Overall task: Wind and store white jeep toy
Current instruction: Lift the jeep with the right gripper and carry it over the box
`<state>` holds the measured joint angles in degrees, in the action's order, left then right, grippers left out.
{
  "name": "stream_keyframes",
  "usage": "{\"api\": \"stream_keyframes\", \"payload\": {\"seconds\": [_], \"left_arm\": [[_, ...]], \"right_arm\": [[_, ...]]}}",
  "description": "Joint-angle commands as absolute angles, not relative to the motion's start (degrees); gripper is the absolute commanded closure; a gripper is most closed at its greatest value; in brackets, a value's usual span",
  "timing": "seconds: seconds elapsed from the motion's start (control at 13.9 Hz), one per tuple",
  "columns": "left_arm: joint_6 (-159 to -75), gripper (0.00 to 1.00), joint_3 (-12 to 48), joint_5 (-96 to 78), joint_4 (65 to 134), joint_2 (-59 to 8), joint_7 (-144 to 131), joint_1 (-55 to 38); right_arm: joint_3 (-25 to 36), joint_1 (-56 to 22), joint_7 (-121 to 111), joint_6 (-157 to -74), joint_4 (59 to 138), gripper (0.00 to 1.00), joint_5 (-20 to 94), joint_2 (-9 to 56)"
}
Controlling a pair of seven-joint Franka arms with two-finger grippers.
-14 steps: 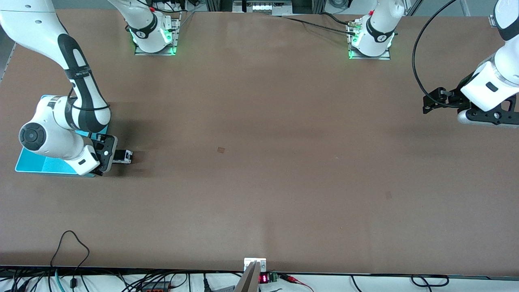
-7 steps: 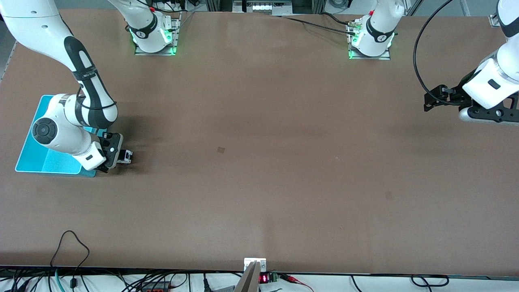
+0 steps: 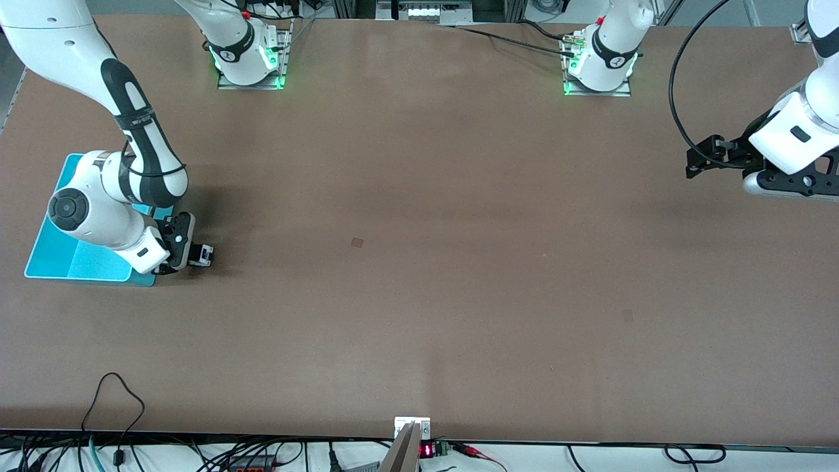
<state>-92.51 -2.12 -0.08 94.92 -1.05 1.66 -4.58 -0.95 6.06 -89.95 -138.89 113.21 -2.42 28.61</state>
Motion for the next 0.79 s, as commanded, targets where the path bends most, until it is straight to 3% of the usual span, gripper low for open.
{"api": "stream_keyframes", "payload": {"seconds": [0.0,0.72], "left_arm": [[-91.2,0.0,-2.0,0.2,94.2,-0.4,1.4,-4.8],[-90.4,0.0,-2.2,0.2,93.9,-0.4,1.5,-4.8]], "right_arm": [[-1.9,6.5,-91.1,-139.7,113.6,1.0,-2.8,28.0],[-1.5,3.4,-68.9,-136.9,108.5,1.0,-1.9,19.1]]}}
